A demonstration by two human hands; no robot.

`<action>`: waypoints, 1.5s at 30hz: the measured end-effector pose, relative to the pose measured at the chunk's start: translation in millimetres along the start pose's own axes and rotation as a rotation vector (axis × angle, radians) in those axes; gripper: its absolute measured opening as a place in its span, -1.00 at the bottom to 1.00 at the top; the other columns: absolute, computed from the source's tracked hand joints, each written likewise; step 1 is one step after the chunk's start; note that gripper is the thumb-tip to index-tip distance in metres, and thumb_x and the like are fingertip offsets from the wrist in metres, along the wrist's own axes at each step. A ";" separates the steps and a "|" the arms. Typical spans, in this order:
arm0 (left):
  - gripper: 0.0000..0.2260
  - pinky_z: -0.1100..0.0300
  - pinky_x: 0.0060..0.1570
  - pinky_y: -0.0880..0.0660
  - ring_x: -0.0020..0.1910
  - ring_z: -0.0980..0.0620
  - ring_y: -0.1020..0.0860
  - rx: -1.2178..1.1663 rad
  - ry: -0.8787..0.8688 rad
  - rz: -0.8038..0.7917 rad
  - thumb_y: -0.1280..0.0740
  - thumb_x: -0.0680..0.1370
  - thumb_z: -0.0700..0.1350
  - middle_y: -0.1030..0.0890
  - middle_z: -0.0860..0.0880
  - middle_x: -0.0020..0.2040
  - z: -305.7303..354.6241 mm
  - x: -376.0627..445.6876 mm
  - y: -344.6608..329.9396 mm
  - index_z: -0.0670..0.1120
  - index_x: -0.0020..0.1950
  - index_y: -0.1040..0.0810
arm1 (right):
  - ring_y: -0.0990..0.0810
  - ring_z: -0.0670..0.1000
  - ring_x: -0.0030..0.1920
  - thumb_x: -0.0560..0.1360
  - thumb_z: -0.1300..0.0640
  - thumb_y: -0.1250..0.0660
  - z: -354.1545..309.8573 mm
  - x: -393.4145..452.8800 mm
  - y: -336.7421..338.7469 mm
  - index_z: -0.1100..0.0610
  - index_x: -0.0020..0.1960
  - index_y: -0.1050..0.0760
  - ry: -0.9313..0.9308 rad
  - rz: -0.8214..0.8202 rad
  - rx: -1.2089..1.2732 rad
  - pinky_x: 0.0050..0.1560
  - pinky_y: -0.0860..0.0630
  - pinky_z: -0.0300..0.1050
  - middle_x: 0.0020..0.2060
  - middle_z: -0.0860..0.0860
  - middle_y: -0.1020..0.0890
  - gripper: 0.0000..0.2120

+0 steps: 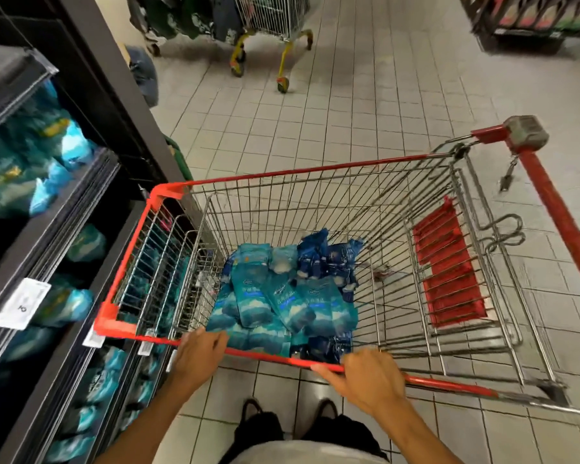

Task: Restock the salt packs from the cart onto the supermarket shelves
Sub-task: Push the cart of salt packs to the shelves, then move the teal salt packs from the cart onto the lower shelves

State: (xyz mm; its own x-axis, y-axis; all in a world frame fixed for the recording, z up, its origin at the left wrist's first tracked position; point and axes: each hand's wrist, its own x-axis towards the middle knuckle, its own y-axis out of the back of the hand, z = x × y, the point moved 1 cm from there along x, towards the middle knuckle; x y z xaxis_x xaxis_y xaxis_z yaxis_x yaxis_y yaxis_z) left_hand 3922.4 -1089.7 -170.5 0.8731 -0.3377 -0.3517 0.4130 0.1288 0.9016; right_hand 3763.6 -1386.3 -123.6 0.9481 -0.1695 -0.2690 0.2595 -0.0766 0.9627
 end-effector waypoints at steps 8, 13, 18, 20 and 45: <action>-0.66 0.10 0.00 -0.22 -0.12 0.04 -0.38 0.031 0.031 -0.047 -0.05 0.67 0.00 -0.50 0.09 -0.22 -37.9 -4.9 5.5 0.03 -0.01 -0.63 | -0.39 0.04 -0.48 0.31 -0.67 0.33 -41.9 -4.5 -3.7 0.02 -0.45 -0.37 -0.054 -0.035 0.041 -0.40 -0.28 -0.14 -0.57 -0.07 -0.30 -0.13; -0.45 0.02 -0.03 -0.29 -0.08 -0.06 -0.48 0.045 -0.027 -0.098 0.25 0.52 0.10 -0.61 -0.01 -0.10 -47.5 -0.8 7.1 0.05 -0.05 -0.55 | -0.59 0.04 -0.31 0.32 -0.65 0.36 -49.8 -11.5 -9.7 0.00 -0.26 -0.55 -0.083 -0.056 0.052 -0.31 -0.44 -0.10 -0.38 -0.04 -0.58 -0.06; -0.67 0.01 -0.01 -0.43 -0.15 -0.06 -0.46 -0.024 0.006 -0.141 -0.07 0.59 0.12 -0.53 0.03 -0.27 -52.8 6.8 2.6 0.12 -0.35 -0.35 | -0.61 0.02 -0.28 0.31 -0.65 0.38 -50.2 -16.9 -8.6 -0.03 -0.13 -0.59 -0.121 -0.085 0.044 -0.20 -0.54 -0.10 -0.35 -0.04 -0.60 -0.03; -0.68 0.02 0.02 -0.42 -0.13 -0.02 -0.45 -0.011 -0.011 -0.158 -0.09 0.59 0.14 -0.51 0.07 -0.27 -55.0 9.4 1.4 0.16 -0.36 -0.36 | -0.60 -0.01 -0.28 0.31 -0.65 0.40 -51.0 -18.8 -6.5 -0.04 -0.07 -0.61 -0.121 -0.094 0.045 -0.16 -0.56 -0.10 -0.33 -0.05 -0.60 0.00; -0.51 0.05 0.15 -0.53 0.17 -0.23 -0.56 -0.551 0.650 -0.261 -0.43 0.51 -0.03 -0.56 -0.27 0.20 1.9 195.0 -98.8 -0.31 0.28 -0.42 | -0.45 0.22 0.31 0.55 -0.02 -0.35 -65.2 231.1 -155.1 0.28 0.42 -0.27 -0.437 -0.607 0.717 0.31 -0.41 0.07 0.33 0.22 -0.39 -0.42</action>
State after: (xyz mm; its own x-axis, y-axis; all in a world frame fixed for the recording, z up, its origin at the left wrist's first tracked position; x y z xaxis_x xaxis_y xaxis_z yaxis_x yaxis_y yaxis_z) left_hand 4051.3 -1170.1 -327.6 0.6390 0.1551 -0.7534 0.5393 0.6081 0.5826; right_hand 3954.4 -1349.5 -333.2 0.5079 -0.2380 -0.8279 0.3652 -0.8109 0.4572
